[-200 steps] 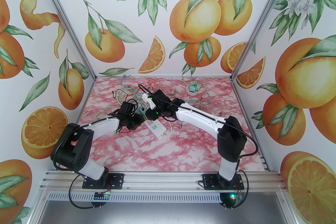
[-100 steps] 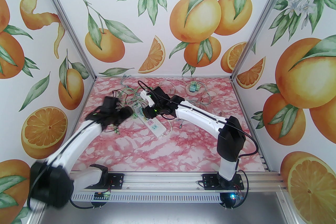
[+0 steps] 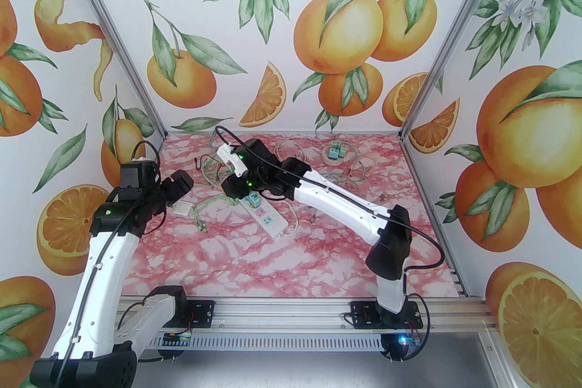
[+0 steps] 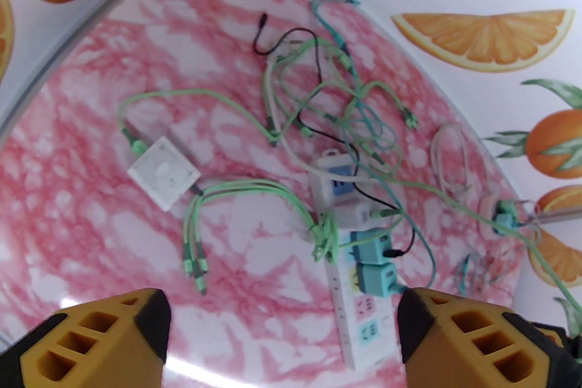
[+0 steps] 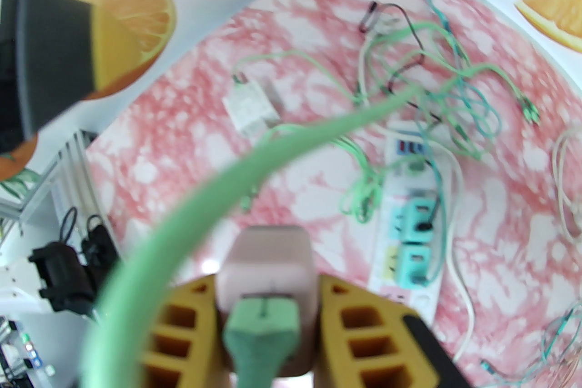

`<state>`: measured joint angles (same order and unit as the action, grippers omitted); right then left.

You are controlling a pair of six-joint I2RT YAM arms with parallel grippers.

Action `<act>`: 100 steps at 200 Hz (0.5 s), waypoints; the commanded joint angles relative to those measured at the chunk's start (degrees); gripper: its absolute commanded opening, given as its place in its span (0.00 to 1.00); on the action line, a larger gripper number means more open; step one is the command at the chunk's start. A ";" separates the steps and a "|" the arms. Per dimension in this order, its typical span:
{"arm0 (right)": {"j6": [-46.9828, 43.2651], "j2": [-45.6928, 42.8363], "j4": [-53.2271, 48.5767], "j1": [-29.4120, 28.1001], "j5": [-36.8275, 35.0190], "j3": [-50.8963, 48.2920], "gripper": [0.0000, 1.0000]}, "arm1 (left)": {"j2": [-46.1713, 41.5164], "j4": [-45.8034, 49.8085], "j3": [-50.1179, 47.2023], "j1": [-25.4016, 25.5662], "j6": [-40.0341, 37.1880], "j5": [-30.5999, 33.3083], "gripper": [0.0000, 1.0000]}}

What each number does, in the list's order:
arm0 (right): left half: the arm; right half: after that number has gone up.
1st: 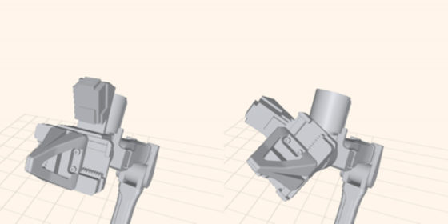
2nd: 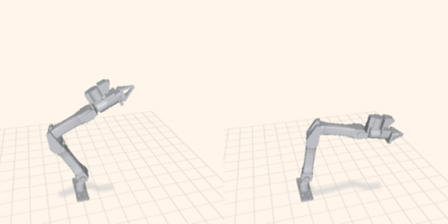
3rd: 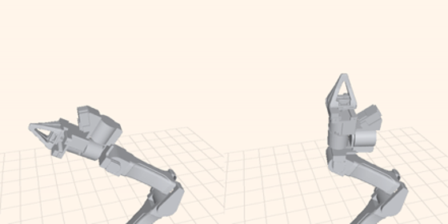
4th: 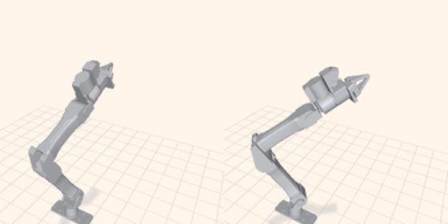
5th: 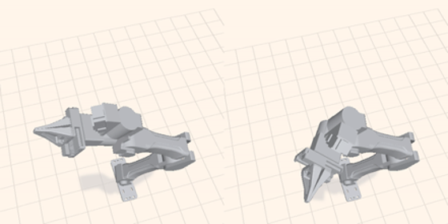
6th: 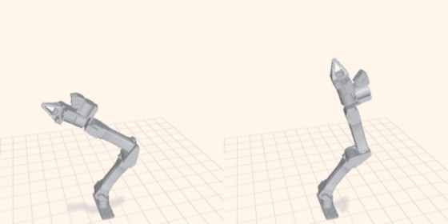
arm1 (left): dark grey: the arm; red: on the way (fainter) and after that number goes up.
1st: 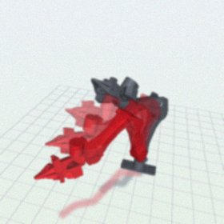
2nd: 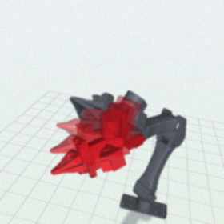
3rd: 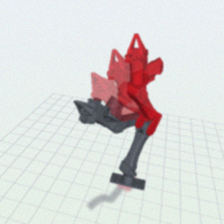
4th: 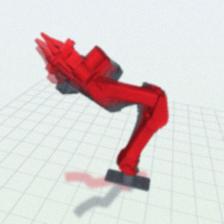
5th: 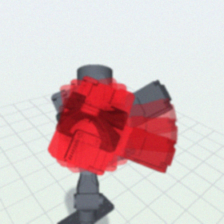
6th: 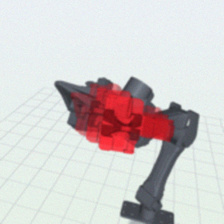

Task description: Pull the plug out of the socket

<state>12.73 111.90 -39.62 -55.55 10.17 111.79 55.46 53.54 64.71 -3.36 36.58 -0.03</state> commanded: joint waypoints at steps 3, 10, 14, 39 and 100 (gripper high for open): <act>1.52 3.79 -1.36 -2.14 1.44 2.48 0.28 | -0.87 2.65 3.45 -0.82 -2.75 1.35 0.90; 1.93 4.40 -1.17 -2.47 1.83 2.72 0.29 | -0.88 3.01 3.79 -0.85 -3.07 1.47 0.91; 2.15 4.84 -0.79 -2.84 1.95 2.67 0.29 | -0.88 3.14 3.86 -0.86 -3.14 1.52 0.95; 3.40 7.70 1.24 -4.58 2.67 2.47 0.29 | -1.56 3.63 3.74 -0.87 -3.69 1.98 1.00; 7.26 18.71 -0.88 -7.76 -0.46 4.83 0.31 | -3.04 4.46 2.44 -0.87 -4.03 2.20 1.00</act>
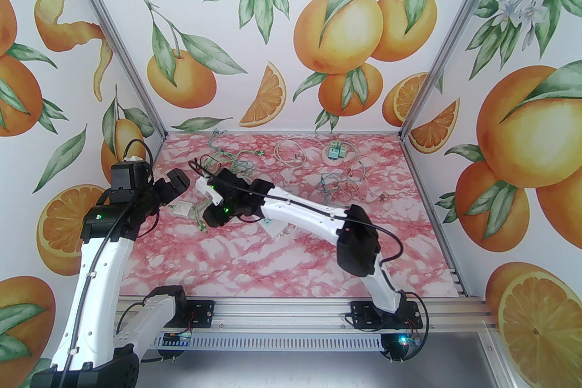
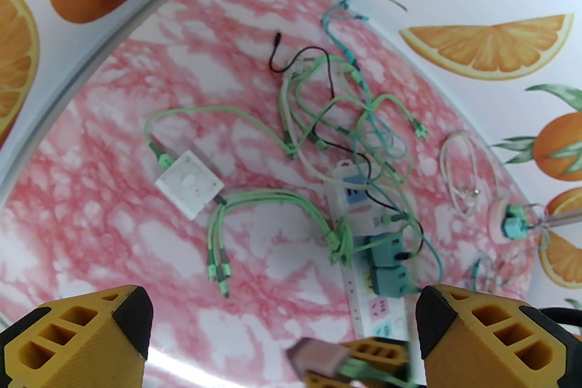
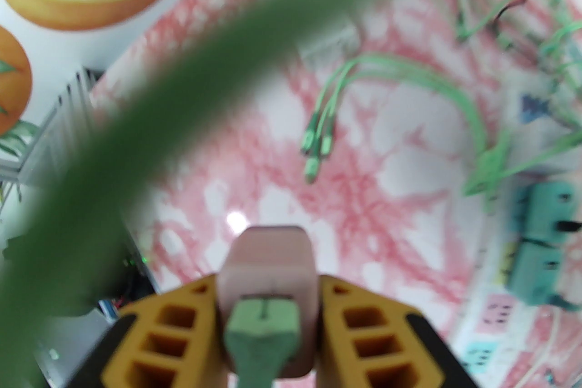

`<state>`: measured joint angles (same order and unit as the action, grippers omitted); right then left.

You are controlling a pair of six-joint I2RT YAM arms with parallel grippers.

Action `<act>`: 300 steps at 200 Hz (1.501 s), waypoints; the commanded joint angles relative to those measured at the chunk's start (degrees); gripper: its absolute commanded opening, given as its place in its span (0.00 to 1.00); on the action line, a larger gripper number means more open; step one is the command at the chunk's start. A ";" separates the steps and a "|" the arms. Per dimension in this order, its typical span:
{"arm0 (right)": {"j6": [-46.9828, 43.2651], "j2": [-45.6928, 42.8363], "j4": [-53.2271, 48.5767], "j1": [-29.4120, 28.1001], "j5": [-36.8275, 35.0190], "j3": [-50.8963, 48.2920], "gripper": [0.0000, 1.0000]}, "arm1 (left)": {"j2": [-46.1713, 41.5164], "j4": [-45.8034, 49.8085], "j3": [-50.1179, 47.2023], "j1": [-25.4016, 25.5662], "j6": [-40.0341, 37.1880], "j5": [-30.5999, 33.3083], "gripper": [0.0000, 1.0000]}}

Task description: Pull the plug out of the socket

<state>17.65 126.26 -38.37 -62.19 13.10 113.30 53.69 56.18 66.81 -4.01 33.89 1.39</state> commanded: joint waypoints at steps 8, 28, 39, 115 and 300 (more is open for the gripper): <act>1.92 6.15 -4.70 -1.58 -5.98 5.17 0.31 | -1.55 2.00 0.33 -0.26 -1.53 1.02 1.00; 1.36 9.44 -8.66 -2.56 -11.41 7.86 0.31 | -2.00 2.43 0.39 -0.29 -1.98 1.74 1.00; 1.25 10.48 -9.83 -2.93 -13.99 8.39 0.32 | -2.06 2.61 0.43 -0.28 -1.94 1.86 1.00; 0.90 13.46 -14.05 -4.00 -17.07 11.32 0.58 | -2.54 2.75 1.22 -0.22 -1.76 4.69 1.00; 0.98 -16.23 5.49 5.47 -9.27 -19.09 0.72 | 2.34 -6.90 -3.67 2.50 -0.23 -5.78 0.94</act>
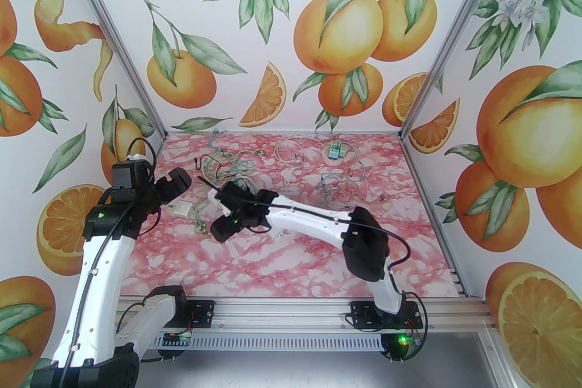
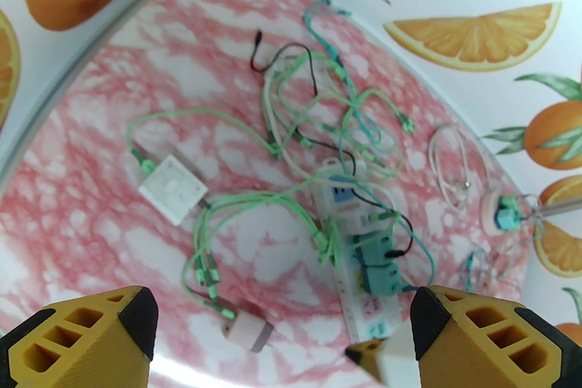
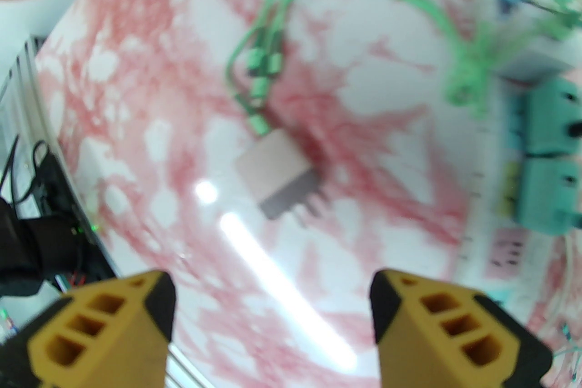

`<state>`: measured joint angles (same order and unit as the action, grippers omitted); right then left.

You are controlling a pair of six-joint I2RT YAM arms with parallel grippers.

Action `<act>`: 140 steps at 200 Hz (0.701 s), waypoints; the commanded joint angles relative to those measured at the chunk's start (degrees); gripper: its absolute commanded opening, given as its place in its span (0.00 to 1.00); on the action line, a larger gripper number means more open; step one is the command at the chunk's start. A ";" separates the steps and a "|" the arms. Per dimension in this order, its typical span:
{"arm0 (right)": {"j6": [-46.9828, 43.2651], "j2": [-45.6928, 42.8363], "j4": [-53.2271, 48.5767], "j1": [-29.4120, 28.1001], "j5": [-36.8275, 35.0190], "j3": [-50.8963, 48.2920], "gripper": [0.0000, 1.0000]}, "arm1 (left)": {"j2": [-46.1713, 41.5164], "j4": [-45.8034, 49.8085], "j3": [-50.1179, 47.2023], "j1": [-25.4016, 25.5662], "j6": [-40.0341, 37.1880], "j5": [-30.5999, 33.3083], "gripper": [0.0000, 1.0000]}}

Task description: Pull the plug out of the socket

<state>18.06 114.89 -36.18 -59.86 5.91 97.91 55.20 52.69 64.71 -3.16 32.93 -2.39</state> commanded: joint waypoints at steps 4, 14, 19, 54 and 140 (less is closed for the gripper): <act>0.64 -5.34 3.48 3.72 -2.25 -4.62 0.72 | 1.06 -3.67 -1.72 2.13 0.78 -1.86 0.94; 0.66 -6.53 3.70 4.83 -2.65 -6.23 0.71 | 1.69 -4.12 -2.02 3.39 0.90 -1.39 0.94; 0.66 -7.11 3.88 5.60 -2.87 -7.07 0.70 | 2.00 -4.44 -2.25 4.07 1.04 -1.20 0.94; 0.78 -8.51 5.01 9.37 -3.20 -10.75 0.63 | 4.27 -7.27 -4.68 9.79 2.94 0.23 0.92; -1.01 -4.75 6.57 13.29 -1.15 -13.04 0.54 | 12.79 -19.48 -12.94 24.92 10.61 0.14 0.78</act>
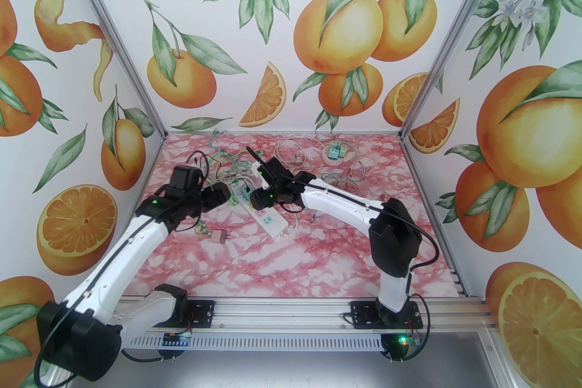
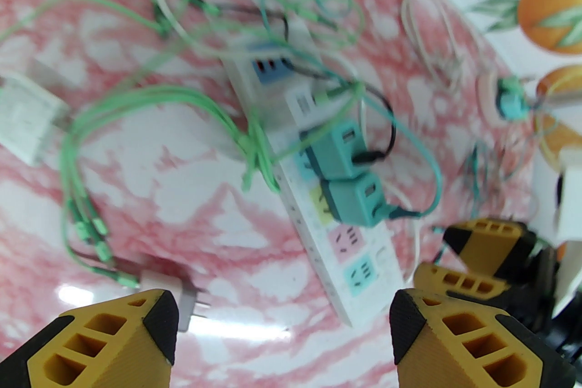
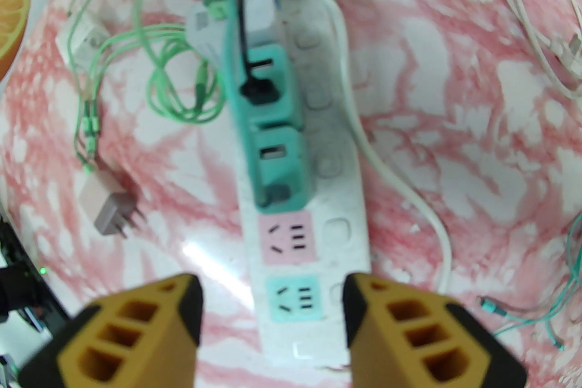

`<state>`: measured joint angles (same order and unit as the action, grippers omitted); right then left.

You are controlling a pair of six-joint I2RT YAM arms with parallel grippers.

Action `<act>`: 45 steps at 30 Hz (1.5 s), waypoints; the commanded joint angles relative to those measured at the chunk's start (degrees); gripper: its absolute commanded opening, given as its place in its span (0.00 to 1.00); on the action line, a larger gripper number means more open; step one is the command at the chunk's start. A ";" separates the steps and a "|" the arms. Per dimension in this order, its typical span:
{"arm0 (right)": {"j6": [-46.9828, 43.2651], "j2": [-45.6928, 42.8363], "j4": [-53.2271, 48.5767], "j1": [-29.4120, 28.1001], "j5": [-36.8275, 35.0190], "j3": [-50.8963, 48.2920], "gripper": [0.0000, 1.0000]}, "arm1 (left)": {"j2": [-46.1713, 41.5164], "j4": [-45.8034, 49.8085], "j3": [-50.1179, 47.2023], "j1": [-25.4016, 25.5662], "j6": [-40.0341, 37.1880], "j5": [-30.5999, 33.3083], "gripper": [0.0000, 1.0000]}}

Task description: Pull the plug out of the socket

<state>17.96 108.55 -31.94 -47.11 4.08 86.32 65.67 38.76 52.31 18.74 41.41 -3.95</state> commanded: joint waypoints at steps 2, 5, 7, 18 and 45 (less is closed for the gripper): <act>-0.86 1.62 2.75 0.54 0.52 -1.92 0.54 | 3.36 -5.97 -0.55 3.93 2.27 1.90 0.78; -0.28 1.91 3.07 0.96 0.23 -2.95 0.53 | 6.49 -7.85 -0.24 6.62 2.49 2.36 0.75; 0.69 1.92 3.31 1.63 0.32 -4.29 0.49 | 8.96 -8.26 0.91 8.60 1.92 3.62 0.74; 5.52 -4.14 8.79 6.46 4.07 -15.87 0.41 | 24.19 -5.73 11.58 17.26 1.58 15.26 0.66; 9.50 -8.25 14.92 9.60 14.79 -22.69 0.40 | 38.16 2.43 21.22 18.43 2.98 23.48 0.38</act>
<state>26.02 100.05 -19.86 -37.95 14.66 64.16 103.66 39.53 72.42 37.28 46.48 17.34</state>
